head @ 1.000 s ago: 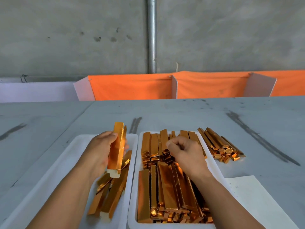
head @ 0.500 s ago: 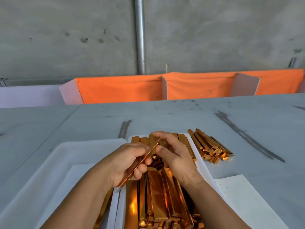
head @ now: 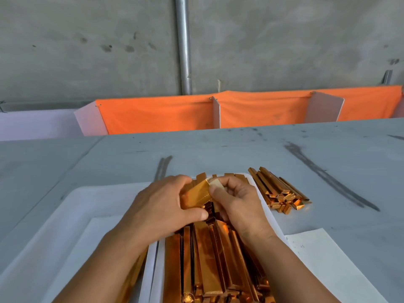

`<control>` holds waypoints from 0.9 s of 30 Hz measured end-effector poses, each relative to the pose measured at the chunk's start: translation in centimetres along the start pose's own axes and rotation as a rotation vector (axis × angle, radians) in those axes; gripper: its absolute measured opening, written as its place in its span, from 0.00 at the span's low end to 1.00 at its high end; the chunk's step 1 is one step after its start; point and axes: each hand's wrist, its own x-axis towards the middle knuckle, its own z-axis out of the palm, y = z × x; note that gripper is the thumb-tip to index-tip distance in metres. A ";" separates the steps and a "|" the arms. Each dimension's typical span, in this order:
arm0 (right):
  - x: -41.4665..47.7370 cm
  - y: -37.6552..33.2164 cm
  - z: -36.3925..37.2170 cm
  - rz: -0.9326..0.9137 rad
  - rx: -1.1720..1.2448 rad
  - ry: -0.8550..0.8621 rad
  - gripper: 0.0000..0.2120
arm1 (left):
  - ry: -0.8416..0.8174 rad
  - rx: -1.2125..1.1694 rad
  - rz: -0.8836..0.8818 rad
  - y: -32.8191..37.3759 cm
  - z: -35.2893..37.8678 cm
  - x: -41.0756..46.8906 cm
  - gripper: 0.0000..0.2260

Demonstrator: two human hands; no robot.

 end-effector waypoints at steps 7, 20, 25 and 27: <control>-0.1 0.0 -0.1 -0.013 0.047 0.001 0.06 | 0.153 0.044 0.053 -0.9 3.0 0.1 0.16; -0.3 0.6 0.7 -0.233 -0.373 0.161 0.11 | 0.246 0.001 0.055 -1.0 4.1 0.0 0.16; -0.3 0.8 0.7 -0.279 -0.509 0.107 0.10 | 0.273 0.034 0.080 -0.9 4.2 -0.1 0.17; -0.3 0.8 0.8 -0.290 -0.564 0.054 0.09 | 0.264 0.039 0.095 -0.7 4.2 -0.2 0.15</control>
